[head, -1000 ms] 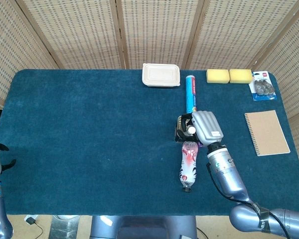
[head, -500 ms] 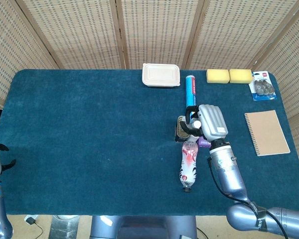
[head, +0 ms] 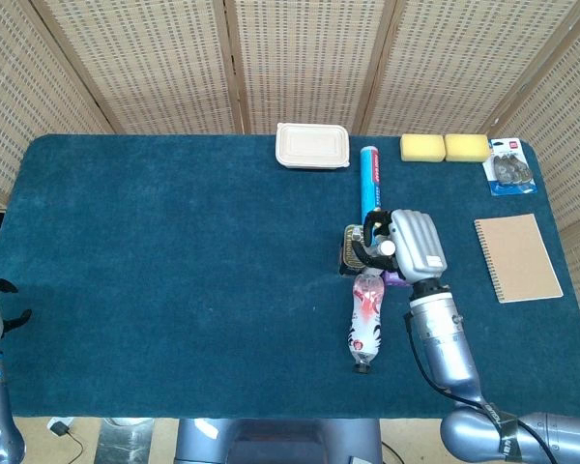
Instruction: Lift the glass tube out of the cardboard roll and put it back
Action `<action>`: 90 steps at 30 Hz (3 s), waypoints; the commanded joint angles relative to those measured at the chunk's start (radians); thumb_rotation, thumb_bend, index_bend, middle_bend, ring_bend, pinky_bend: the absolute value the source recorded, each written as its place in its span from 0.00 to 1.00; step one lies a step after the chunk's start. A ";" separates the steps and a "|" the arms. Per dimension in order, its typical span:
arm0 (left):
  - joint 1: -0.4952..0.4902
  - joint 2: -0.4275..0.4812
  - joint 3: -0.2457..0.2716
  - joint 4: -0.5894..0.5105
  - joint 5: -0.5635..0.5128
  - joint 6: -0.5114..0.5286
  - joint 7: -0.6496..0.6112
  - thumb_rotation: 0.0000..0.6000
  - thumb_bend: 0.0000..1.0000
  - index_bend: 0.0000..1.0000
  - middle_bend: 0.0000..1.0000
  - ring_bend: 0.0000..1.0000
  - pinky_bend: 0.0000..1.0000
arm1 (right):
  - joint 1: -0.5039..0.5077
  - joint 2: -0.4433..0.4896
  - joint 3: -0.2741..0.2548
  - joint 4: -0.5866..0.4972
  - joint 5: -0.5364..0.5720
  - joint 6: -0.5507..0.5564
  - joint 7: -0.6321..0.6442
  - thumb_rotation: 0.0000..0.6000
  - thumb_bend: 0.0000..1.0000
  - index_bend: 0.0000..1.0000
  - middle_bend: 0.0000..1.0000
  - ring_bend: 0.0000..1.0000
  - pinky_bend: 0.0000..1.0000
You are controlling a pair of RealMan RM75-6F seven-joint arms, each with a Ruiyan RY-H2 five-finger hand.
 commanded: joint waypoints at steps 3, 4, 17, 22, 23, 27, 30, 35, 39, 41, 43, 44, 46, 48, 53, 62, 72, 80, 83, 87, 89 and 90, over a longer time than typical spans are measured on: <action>0.003 0.000 0.002 -0.001 0.003 0.006 -0.007 1.00 0.15 0.47 0.43 0.24 0.33 | 0.016 -0.041 0.005 -0.018 -0.045 0.031 -0.032 1.00 0.40 0.79 0.97 1.00 0.93; 0.003 0.000 0.002 -0.001 0.003 0.006 -0.008 1.00 0.15 0.47 0.43 0.24 0.33 | 0.023 -0.053 0.001 -0.017 -0.037 0.038 -0.053 1.00 0.40 0.80 0.97 1.00 0.93; 0.001 0.001 0.001 0.001 0.002 0.001 -0.005 1.00 0.15 0.47 0.43 0.24 0.33 | 0.089 -0.107 -0.124 -0.032 -0.187 -0.035 -0.217 1.00 0.40 0.80 0.97 1.00 0.92; 0.000 0.001 0.001 0.000 0.001 0.000 -0.004 1.00 0.15 0.47 0.43 0.24 0.33 | 0.086 -0.124 -0.099 -0.018 -0.208 -0.007 -0.195 1.00 0.40 0.80 0.97 1.00 0.92; 0.001 0.001 0.001 0.000 0.001 0.001 -0.005 1.00 0.15 0.47 0.43 0.24 0.33 | 0.089 -0.147 -0.064 0.011 -0.171 0.012 -0.170 1.00 0.40 0.80 0.97 1.00 0.92; 0.002 0.001 0.002 0.001 0.003 0.001 -0.010 1.00 0.15 0.47 0.43 0.24 0.33 | 0.107 -0.172 -0.058 0.024 -0.126 0.002 -0.193 1.00 0.40 0.80 0.97 1.00 0.92; 0.000 0.001 0.001 0.002 0.002 -0.001 -0.005 1.00 0.15 0.47 0.43 0.24 0.33 | 0.095 -0.130 -0.073 0.004 -0.169 -0.005 -0.190 1.00 0.39 0.80 0.97 1.00 0.92; 0.002 0.001 0.002 0.001 0.003 0.003 -0.009 1.00 0.15 0.47 0.43 0.24 0.33 | 0.128 -0.169 -0.001 0.076 -0.074 0.005 -0.187 1.00 0.40 0.80 0.98 1.00 0.93; -0.001 0.000 0.000 0.001 0.000 -0.002 0.001 1.00 0.15 0.47 0.43 0.24 0.33 | 0.117 -0.125 -0.066 0.041 -0.151 -0.038 -0.191 1.00 0.39 0.80 0.98 1.00 0.93; 0.001 0.001 0.001 -0.001 0.001 0.002 -0.002 1.00 0.15 0.47 0.43 0.24 0.33 | 0.131 -0.159 0.000 0.110 -0.084 -0.017 -0.154 1.00 0.39 0.80 0.98 1.00 0.93; 0.003 0.001 0.001 -0.002 0.002 0.005 -0.005 1.00 0.15 0.48 0.43 0.24 0.33 | 0.146 -0.189 0.035 0.144 -0.017 -0.008 -0.148 1.00 0.40 0.80 0.98 1.00 0.93; 0.003 0.001 0.002 -0.002 0.003 0.004 -0.006 1.00 0.15 0.48 0.43 0.24 0.33 | 0.151 -0.189 0.026 0.133 -0.022 -0.014 -0.159 1.00 0.40 0.80 0.98 1.00 0.93; 0.000 0.001 0.001 0.000 0.001 -0.001 -0.003 1.00 0.15 0.47 0.43 0.24 0.33 | 0.141 -0.156 -0.055 0.056 -0.108 -0.047 -0.193 1.00 0.40 0.80 0.98 1.00 0.93; -0.001 0.001 0.000 0.001 0.000 -0.003 0.001 1.00 0.15 0.47 0.43 0.24 0.33 | 0.129 -0.126 -0.061 0.032 -0.136 -0.054 -0.171 1.00 0.39 0.80 0.98 1.00 0.93; 0.002 0.002 0.002 -0.001 0.003 0.003 -0.008 1.00 0.15 0.47 0.43 0.24 0.33 | 0.163 -0.189 0.044 0.136 -0.002 0.012 -0.176 1.00 0.39 0.80 0.98 1.00 0.93; 0.003 0.002 0.002 -0.002 0.003 0.005 -0.007 1.00 0.15 0.47 0.43 0.24 0.33 | 0.138 -0.182 0.004 0.178 -0.026 0.012 -0.143 1.00 0.39 0.80 0.98 1.00 0.93; 0.003 0.001 0.002 -0.003 0.003 0.006 -0.004 1.00 0.15 0.47 0.43 0.24 0.33 | 0.181 -0.156 -0.035 0.233 -0.080 -0.122 -0.110 1.00 0.39 0.80 0.98 1.00 0.92; -0.001 0.002 0.000 -0.001 -0.001 -0.005 0.001 1.00 0.15 0.47 0.43 0.24 0.33 | 0.208 -0.132 -0.187 0.173 -0.249 -0.247 -0.180 1.00 0.39 0.80 0.98 1.00 0.91; 0.002 0.002 0.001 -0.002 0.002 0.002 -0.007 1.00 0.15 0.47 0.43 0.24 0.33 | 0.215 -0.180 -0.097 0.299 -0.128 -0.210 -0.134 1.00 0.38 0.80 0.98 1.00 0.92; 0.001 0.002 0.002 0.000 0.003 0.000 -0.008 1.00 0.15 0.47 0.43 0.24 0.33 | 0.218 -0.188 -0.100 0.282 -0.141 -0.190 -0.149 1.00 0.39 0.80 0.98 1.00 0.92; -0.001 0.001 0.001 0.001 0.001 -0.003 -0.002 1.00 0.15 0.47 0.43 0.24 0.33 | 0.214 -0.159 -0.137 0.205 -0.221 -0.207 -0.153 1.00 0.38 0.80 0.98 1.00 0.92; -0.002 0.001 0.001 0.001 0.000 -0.004 0.001 1.00 0.15 0.47 0.43 0.24 0.33 | 0.215 -0.141 -0.138 0.177 -0.252 -0.210 -0.152 1.00 0.38 0.80 0.98 1.00 0.92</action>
